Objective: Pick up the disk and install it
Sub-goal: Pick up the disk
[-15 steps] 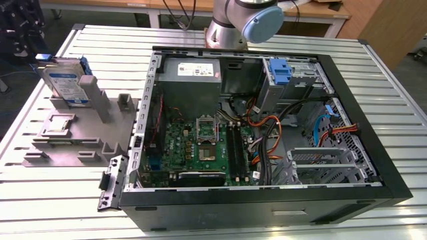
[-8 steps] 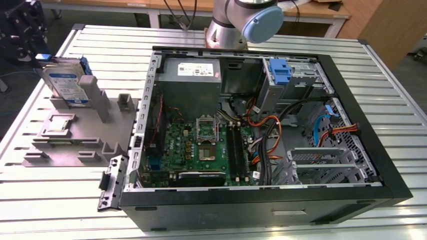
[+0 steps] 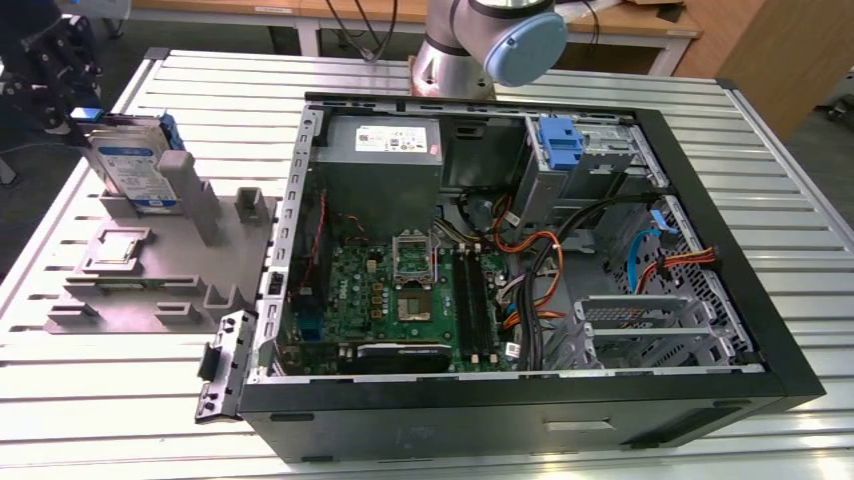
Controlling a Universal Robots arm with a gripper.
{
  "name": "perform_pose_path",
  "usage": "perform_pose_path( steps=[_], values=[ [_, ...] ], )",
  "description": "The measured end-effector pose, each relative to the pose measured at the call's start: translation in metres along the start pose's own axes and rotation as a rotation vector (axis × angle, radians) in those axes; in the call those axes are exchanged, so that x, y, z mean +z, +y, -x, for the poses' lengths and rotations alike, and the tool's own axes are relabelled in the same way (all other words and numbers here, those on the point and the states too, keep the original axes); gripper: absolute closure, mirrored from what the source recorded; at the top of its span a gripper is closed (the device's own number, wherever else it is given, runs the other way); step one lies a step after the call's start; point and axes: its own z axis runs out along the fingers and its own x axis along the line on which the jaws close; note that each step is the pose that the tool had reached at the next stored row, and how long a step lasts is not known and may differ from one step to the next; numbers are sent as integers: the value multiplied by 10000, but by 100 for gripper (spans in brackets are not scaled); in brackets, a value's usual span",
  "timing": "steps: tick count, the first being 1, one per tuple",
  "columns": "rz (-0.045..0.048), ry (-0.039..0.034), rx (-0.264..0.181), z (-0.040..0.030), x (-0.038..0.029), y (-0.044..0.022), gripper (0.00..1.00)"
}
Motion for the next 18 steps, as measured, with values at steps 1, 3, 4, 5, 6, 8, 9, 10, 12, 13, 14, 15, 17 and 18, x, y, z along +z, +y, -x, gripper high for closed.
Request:
perform_pose_path(
  steps=[1,3,4,5,6,8,9,10,12,13,14,15,17,18],
  values=[
    [20,2,0,0,17,0,48],
    [43,4,0,-1,53,-1,48],
    [57,6,0,-1,68,-1,48],
    [66,7,0,-1,82,-1,48],
    [70,7,1,-1,90,-1,48],
    [74,9,0,-1,92,-1,48],
    [75,9,1,-1,92,-1,48],
    [73,8,1,-1,93,-1,48],
    [72,7,1,-1,94,-1,48],
    [72,8,1,-1,95,-1,48],
    [72,7,0,-1,95,-1,50],
    [72,7,0,-1,95,-1,50],
    [72,7,1,-1,96,-2,56],
    [69,6,0,-1,98,-3,56]
  ],
)
